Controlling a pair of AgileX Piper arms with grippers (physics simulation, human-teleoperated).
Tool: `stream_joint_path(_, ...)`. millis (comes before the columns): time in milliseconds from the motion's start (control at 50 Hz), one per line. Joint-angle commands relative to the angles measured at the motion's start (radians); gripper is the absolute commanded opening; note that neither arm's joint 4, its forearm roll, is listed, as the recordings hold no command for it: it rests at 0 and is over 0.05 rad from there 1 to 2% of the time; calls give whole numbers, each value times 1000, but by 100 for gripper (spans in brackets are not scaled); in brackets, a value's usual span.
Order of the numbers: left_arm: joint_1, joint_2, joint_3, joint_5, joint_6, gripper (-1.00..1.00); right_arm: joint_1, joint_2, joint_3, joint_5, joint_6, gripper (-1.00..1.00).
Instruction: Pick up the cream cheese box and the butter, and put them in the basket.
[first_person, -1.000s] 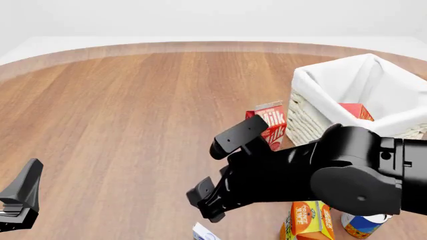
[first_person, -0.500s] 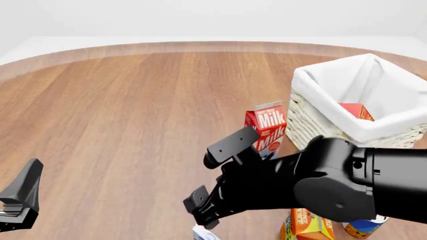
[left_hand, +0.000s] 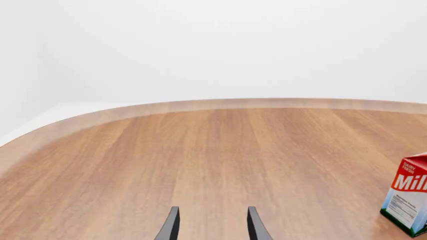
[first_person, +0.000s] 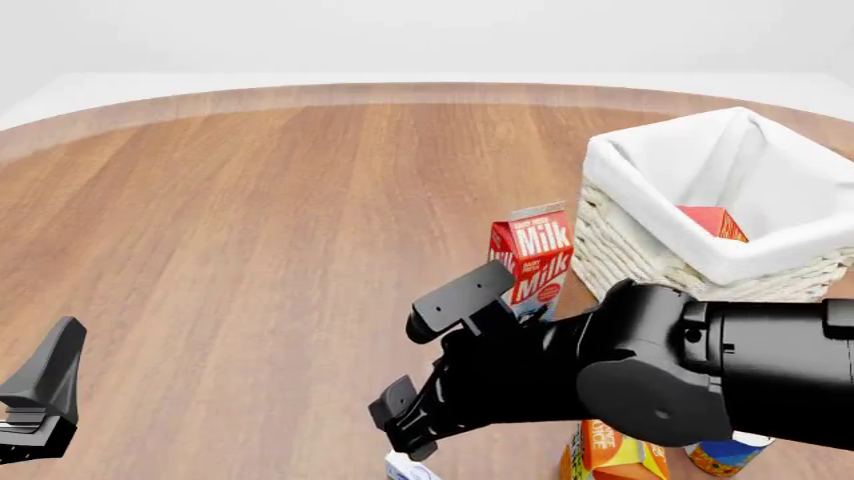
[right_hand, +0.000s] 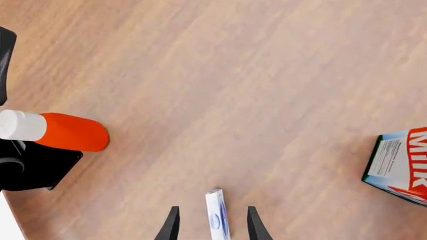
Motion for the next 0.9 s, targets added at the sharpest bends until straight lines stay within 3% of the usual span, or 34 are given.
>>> stream_joint_path(20,0,0,0,0,0,100,-7,11,13,-14,0,100)
stream_joint_path(900,0,0,0,0,0,100,10,88,42,-97,41,100)
